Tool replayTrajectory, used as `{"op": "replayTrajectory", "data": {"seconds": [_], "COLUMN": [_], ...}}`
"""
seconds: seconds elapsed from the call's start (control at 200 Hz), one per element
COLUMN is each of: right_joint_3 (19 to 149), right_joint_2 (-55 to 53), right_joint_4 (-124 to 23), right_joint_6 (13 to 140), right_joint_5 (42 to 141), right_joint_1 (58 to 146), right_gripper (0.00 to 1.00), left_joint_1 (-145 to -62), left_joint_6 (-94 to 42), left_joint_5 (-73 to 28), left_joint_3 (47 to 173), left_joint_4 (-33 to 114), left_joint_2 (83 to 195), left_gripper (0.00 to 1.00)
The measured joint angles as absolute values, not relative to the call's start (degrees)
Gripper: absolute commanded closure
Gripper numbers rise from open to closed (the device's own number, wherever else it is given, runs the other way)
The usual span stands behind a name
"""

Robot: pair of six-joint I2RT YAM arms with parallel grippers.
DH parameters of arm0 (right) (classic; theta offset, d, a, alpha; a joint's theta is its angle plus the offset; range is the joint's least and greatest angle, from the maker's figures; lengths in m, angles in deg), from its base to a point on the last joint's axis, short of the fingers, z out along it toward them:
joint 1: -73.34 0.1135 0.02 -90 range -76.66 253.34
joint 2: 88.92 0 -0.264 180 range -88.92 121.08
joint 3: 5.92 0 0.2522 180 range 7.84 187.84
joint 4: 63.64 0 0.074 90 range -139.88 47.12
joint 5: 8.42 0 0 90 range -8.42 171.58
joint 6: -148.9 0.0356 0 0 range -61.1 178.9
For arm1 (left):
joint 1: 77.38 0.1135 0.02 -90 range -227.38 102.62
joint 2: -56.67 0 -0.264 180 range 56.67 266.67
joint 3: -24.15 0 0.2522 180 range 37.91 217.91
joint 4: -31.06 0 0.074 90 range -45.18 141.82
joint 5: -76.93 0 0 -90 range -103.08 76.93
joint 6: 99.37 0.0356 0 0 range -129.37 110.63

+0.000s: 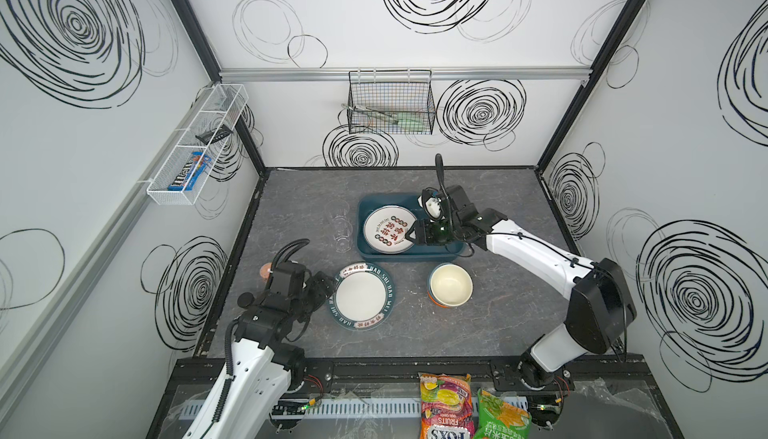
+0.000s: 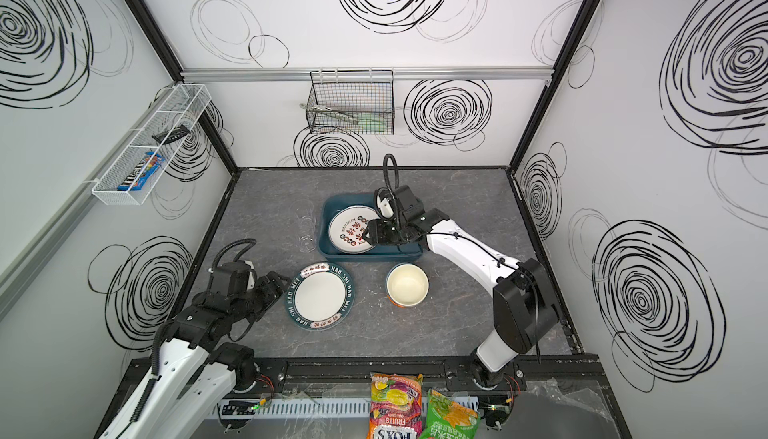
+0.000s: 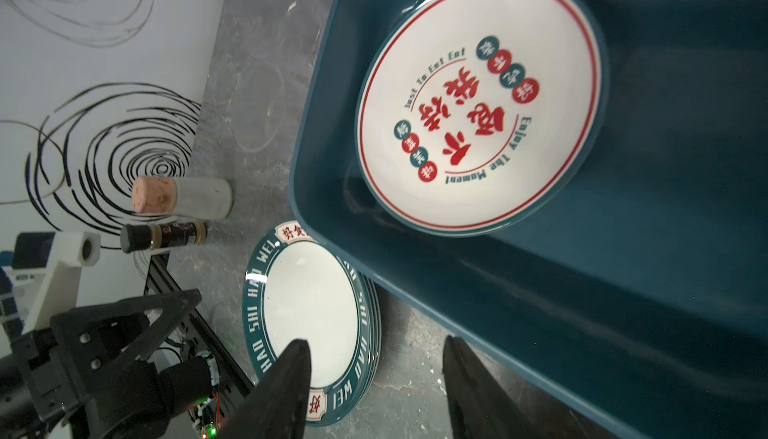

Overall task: Place the mixed dishes into the plastic bin
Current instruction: 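Move the right gripper to the green-rimmed plate stack edge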

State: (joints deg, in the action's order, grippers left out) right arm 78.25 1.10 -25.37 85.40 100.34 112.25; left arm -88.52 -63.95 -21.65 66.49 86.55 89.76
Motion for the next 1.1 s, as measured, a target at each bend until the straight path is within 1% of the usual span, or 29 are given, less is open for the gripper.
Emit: {"op": "replayTrajectory", "data": {"seconds": [0.305,0.53,0.83,1.101], "right_joint_3": [76.2,76.39,77.49,79.47], "right_joint_2": [0.73,4.38,10.08,14.02], "right_joint_4": [-24.06,-23.62,-23.08,-22.73], "right_joint_6": [85.36,85.38,85.4,85.42], "right_joint_5": [97.02,94.81,92.41,91.66], "right_joint_1": [121.39,125.85,128.21,128.62], "right_gripper": [0.43,0.43,0.43,0.44], "left_joint_1": [-89.96,-92.94,-98.38,-99.25], "left_joint_6": [-64.54,-65.9,-70.12,-71.43], "left_joint_5": [-20.58,-19.01,-17.06,-16.67], "left_joint_3": [63.47,63.41,59.82,58.66], "left_joint_4": [86.71,86.23,83.49,80.96], "left_joint_2": [90.39,91.74,92.75,94.7], "left_gripper": [0.23,0.22,0.22,0.21]}}
